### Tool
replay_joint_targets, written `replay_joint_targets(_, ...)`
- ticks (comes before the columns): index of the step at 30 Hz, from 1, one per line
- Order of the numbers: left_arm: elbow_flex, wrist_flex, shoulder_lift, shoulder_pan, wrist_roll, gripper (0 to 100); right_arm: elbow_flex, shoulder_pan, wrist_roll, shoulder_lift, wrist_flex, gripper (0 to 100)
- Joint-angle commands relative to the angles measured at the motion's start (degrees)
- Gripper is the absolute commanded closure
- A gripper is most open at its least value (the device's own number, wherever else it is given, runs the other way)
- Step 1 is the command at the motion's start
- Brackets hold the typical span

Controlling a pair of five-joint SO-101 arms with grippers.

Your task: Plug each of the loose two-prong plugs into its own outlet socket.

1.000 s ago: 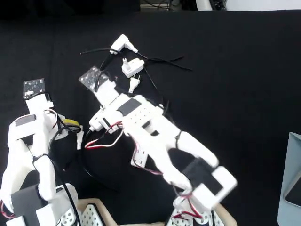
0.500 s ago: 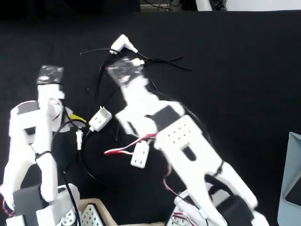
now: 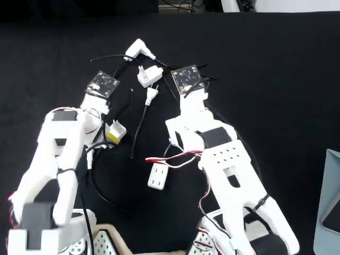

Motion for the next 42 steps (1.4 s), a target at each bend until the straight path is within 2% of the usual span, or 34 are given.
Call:
replay_joint_targets(1, -5.1, -5.6, 8.4, 1.7, -0.6, 71, -0.1, 0.8, -0.4, -1.8, -1.1, 98.3)
replay_joint_targets(7, -13.7, -2.8, 20.4, 3.6, -0.3, 72, 0.0, 2.2, -0.4, -1.9, -1.1, 98.3)
replay_joint_targets(9, -15.4, -1.9, 21.5, 3.8, 0.4, 77, 0.0, 3.8, -0.4, -1.9, -1.1, 98.3)
replay_joint_targets(15, -18.3, -1.9, 16.8, 3.8, 2.1, 96, -0.4, 6.1, -0.4, -1.9, -1.1, 98.3)
replay_joint_targets(21, -19.8, -2.8, 9.1, 3.9, 2.5, 97, -0.4, 6.1, -0.4, -1.7, -1.1, 98.3)
replay_joint_targets(27, -22.9, -12.0, 9.1, 3.6, 9.4, 97, -0.1, 6.1, -0.4, -1.5, -1.1, 98.3)
replay_joint_targets(35, -28.5, -28.1, 16.6, 3.8, 9.5, 97, 0.0, 6.1, -0.4, -1.5, -1.1, 98.3)
replay_joint_targets(39, -34.4, -32.4, 23.7, 3.8, 9.5, 97, 0.0, 6.1, -0.4, -1.5, -1.1, 98.3)
replay_joint_targets(42, -38.8, -32.6, 28.7, 3.8, 9.5, 97, 0.0, 6.2, -0.4, -1.5, -1.1, 98.3)
